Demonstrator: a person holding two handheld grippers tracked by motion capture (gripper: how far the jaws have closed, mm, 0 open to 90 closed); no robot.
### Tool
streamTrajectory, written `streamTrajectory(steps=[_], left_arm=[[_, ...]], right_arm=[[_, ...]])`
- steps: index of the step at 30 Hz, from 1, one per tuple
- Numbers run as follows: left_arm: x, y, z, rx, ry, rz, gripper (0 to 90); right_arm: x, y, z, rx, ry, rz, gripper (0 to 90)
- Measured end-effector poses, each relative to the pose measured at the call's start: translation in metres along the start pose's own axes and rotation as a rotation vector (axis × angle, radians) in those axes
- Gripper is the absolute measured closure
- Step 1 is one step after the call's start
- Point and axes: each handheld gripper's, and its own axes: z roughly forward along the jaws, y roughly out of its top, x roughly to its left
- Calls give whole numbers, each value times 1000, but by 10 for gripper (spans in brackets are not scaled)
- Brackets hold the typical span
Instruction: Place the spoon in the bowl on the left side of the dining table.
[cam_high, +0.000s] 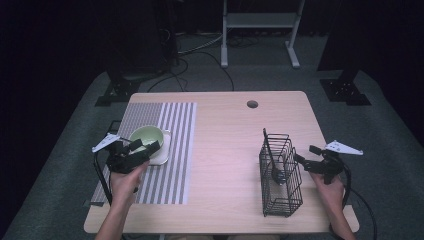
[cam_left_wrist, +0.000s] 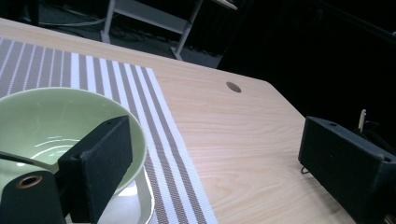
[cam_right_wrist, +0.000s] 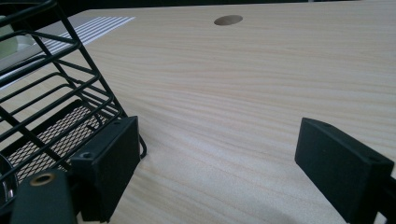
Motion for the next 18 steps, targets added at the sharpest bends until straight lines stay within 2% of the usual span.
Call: streamTrajectory(steps=[18], left_arm=[[-16,-7,12,36,-30,30,91]], right_arm=[[0,0,0,-2,1,0,130]])
